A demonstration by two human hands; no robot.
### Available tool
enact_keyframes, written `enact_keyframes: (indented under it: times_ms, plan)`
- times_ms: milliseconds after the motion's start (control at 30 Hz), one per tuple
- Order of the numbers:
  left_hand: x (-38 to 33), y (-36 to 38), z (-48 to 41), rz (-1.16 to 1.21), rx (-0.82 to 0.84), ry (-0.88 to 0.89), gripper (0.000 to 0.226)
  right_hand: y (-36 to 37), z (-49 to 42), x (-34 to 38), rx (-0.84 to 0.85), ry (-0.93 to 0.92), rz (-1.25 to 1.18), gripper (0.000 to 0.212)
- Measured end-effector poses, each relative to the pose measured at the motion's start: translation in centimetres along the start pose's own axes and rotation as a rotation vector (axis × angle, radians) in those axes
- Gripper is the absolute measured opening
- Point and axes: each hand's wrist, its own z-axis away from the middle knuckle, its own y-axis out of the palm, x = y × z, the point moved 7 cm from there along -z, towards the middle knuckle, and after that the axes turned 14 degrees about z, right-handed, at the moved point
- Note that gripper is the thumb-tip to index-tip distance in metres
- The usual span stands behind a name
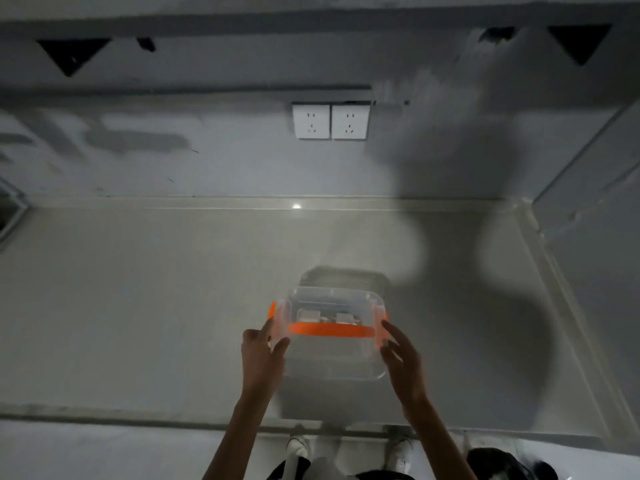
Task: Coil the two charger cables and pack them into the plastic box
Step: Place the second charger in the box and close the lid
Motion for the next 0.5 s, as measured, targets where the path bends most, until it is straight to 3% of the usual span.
enact_keyframes:
  times_ms: [200,333,500]
  plan:
    - [2.7,-0.8,-3.1,-0.071,0.121,-0.007,0.061,3.7,0.4,1.2,-0.071,-0.112,0.181,0.066]
    - [1.7,0.6,-5.5,-0.1,0.216,0.029,0.064,3.7,-0.8,2.3,-0.149,-0.144,0.239,0.064]
    - [2.5,1.4,-6.5,-0.084,0.237,-0.071,0.058,4.3,-2.1,3.2,-0.186,-0.121,0.342,0.058]
